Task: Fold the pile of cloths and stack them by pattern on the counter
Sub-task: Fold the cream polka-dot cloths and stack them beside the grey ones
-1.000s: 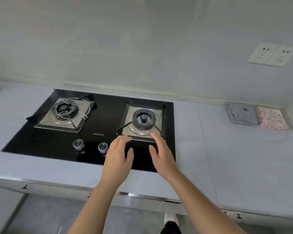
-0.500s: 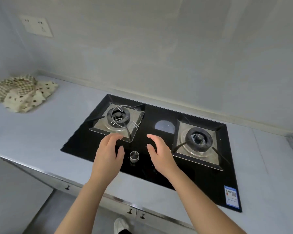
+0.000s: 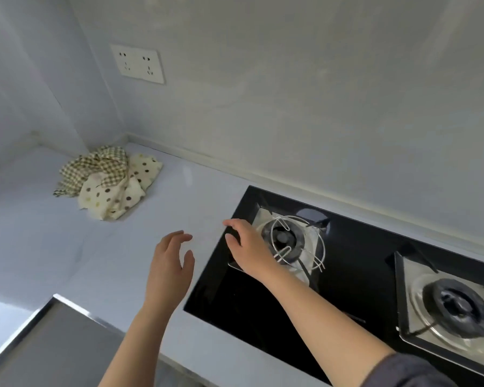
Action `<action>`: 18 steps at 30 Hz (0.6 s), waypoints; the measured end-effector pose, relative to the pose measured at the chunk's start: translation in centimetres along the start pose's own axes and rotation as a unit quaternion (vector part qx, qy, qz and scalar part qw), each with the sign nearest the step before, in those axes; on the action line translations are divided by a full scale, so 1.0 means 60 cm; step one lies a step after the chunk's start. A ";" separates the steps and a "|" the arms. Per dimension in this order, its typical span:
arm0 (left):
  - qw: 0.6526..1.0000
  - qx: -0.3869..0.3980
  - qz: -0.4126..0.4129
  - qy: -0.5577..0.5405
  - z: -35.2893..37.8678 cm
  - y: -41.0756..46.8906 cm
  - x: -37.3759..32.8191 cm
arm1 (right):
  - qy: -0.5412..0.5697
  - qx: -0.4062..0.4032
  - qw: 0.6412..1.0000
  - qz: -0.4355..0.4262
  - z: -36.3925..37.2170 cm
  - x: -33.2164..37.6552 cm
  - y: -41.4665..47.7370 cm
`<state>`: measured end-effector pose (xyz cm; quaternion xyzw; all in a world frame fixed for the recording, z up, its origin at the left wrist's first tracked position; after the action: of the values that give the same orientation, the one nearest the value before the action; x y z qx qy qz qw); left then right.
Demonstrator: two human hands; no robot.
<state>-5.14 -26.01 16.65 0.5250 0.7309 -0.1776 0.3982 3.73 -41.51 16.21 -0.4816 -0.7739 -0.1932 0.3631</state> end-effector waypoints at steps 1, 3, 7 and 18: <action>1.000 0.003 -0.003 -0.002 -0.009 0.020 0.020 | 0.000 0.003 1.000 0.000 0.015 0.011 0.023; 1.000 0.008 -0.012 -0.006 -0.033 0.067 0.068 | -0.003 0.009 1.000 0.008 0.051 0.030 0.073; 1.000 0.023 -0.015 0.014 -0.097 0.182 0.179 | -0.001 0.015 0.999 0.040 0.145 0.069 0.184; 0.978 0.065 -0.137 0.142 -0.194 0.396 0.444 | 0.014 0.068 0.987 0.143 0.395 0.173 0.374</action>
<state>8.35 7.73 7.14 0.4644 0.8319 -0.2012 0.2274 11.88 -9.51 7.14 -0.5584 -0.7037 -0.0927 0.4294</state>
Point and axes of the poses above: each hand's wrist, its own y-axis towards the middle knuckle, its own z-axis out of the palm, x = y × z, the point moved 7 cm from there along y, towards the middle knuckle, and after that the axes turned 7 degrees about -y, right-handed, at the moved point
